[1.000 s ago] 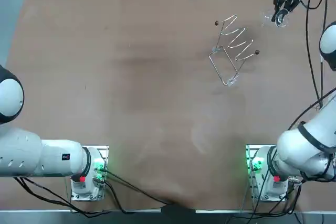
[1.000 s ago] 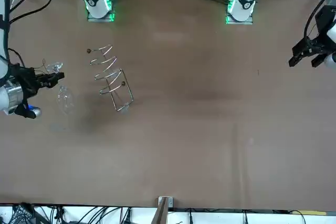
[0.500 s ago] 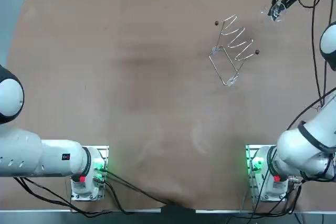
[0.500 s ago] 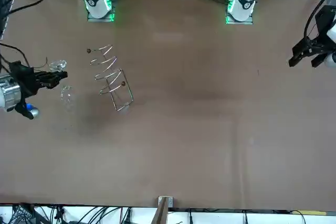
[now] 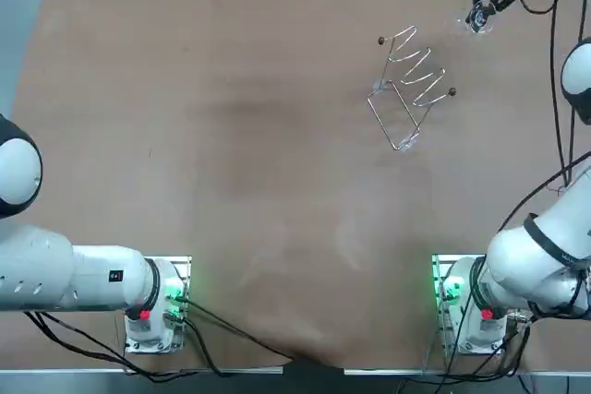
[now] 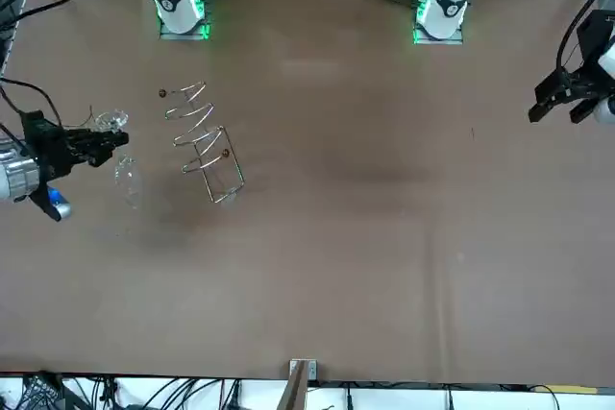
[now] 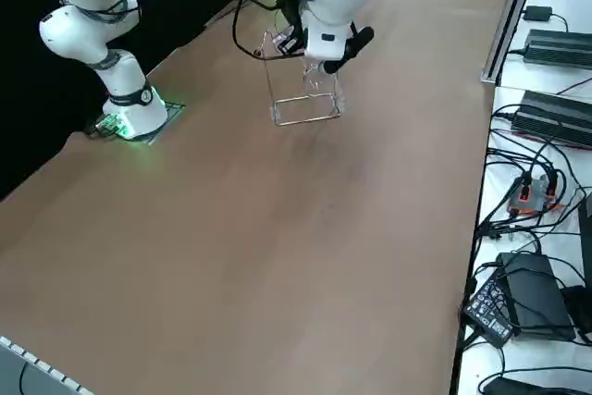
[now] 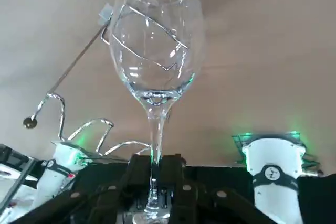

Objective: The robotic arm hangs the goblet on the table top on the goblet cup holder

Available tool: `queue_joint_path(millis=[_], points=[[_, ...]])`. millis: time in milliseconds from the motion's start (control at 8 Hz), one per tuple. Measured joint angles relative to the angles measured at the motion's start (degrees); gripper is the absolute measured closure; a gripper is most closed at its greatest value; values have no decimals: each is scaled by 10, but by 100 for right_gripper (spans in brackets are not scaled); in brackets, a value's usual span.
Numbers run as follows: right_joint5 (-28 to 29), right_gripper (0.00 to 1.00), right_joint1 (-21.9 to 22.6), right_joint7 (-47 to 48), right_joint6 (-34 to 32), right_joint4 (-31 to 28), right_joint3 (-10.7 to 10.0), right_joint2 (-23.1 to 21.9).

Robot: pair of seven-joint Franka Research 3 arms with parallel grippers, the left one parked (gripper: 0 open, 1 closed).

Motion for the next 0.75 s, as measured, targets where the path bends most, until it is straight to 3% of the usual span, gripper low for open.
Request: queue_joint_path(millis=[750], points=[[40, 89, 36, 82, 70, 0, 2, 21]])
